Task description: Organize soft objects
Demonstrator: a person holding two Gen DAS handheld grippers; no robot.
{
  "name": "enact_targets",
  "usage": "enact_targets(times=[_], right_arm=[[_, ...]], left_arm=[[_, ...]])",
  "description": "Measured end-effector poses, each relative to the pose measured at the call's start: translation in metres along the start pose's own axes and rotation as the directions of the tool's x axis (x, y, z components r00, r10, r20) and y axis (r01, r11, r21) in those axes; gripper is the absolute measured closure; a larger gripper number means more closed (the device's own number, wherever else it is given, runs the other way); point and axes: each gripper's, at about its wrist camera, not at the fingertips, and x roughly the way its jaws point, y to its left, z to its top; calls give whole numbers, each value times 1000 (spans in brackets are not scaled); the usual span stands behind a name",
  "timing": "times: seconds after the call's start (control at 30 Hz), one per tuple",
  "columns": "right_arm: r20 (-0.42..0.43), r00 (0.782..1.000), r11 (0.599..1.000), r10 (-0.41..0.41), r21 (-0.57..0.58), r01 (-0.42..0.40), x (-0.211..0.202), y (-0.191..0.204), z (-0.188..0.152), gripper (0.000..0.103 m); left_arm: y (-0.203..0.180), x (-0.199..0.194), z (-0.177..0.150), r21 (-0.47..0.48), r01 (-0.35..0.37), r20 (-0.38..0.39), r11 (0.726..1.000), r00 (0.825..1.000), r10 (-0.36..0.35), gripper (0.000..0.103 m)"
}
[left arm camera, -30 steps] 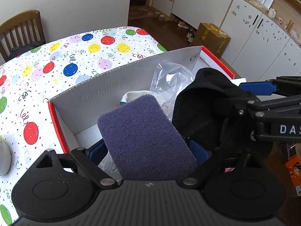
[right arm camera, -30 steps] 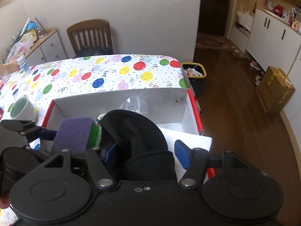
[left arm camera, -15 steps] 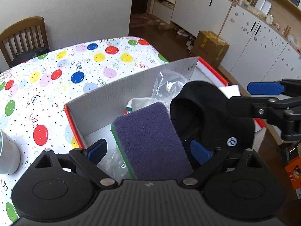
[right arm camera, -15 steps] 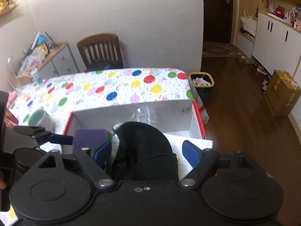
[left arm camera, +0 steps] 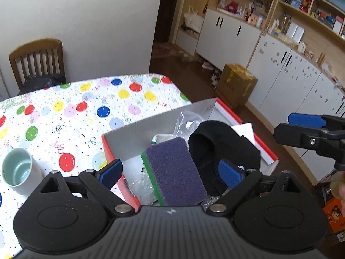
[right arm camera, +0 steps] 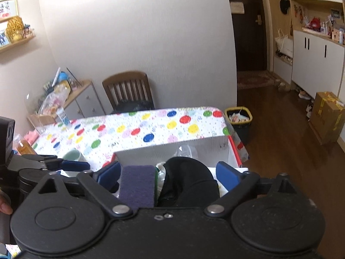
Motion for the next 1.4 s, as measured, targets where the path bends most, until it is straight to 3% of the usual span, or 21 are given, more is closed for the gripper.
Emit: enact_targets(times=[0.2,0.5,0.93,1.4], right_arm=[[66,998,1000,-6,28,4,-21,11,-13,2],[141,986,996,-90,37,86,-42,38,-39,0],[184,977,993,-105,72,93,-71,70,-71,0],[187,975,989,-121,106,102,-80,85,-84,0]], left_arm=[[5,-32,-4,21,6,55,1000,998,-8,7],[3,-70,-24,76,-12,128,997,992,2,2],[4,-107,-51,117,21,164,993,986,-40,2],[2,-130,-70,130,40,209,991,976,-67,2]])
